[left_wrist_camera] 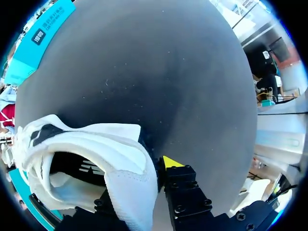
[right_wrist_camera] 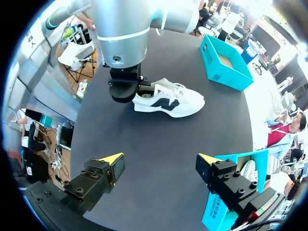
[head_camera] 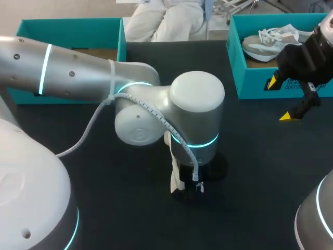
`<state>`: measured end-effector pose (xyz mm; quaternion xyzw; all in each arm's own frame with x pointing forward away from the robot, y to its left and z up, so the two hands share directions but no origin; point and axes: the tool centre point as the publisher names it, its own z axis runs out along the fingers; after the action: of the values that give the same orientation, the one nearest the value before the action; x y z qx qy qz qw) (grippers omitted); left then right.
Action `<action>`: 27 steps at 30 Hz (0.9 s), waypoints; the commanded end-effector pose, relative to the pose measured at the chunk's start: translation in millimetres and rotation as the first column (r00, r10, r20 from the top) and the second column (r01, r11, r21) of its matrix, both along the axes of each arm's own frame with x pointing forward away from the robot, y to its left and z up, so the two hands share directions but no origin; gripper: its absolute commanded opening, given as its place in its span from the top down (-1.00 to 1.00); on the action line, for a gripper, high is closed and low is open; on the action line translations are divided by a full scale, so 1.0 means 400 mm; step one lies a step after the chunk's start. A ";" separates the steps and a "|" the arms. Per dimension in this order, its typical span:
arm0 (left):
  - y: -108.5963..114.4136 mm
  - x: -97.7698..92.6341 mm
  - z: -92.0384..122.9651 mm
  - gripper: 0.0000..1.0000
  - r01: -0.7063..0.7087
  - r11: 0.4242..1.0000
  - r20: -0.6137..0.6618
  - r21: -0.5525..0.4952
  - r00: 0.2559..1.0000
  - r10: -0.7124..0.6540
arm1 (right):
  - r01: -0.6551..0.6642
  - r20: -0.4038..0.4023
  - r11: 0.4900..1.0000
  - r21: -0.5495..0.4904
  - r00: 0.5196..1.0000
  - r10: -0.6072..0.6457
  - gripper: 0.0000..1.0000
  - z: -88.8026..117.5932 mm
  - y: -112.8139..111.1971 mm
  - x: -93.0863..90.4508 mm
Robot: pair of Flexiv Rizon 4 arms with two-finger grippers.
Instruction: Take the shoe out of the shoebox, open the shoe tongue, remove and reinsert the insole, then place the shoe into the shoebox
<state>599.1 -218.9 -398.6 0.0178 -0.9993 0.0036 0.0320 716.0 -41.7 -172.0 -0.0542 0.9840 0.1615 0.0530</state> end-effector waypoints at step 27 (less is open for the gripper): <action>0.107 0.071 0.604 1.00 0.132 0.991 -0.112 0.025 0.985 -0.128 | 0.000 -0.002 1.000 -0.004 1.000 0.000 -1.00 -0.002 0.004 0.004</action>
<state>620.2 -185.6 -211.5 -0.0469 -0.9941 -0.0221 0.0952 716.0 -41.7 -172.1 -0.0542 0.9839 0.1616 0.0530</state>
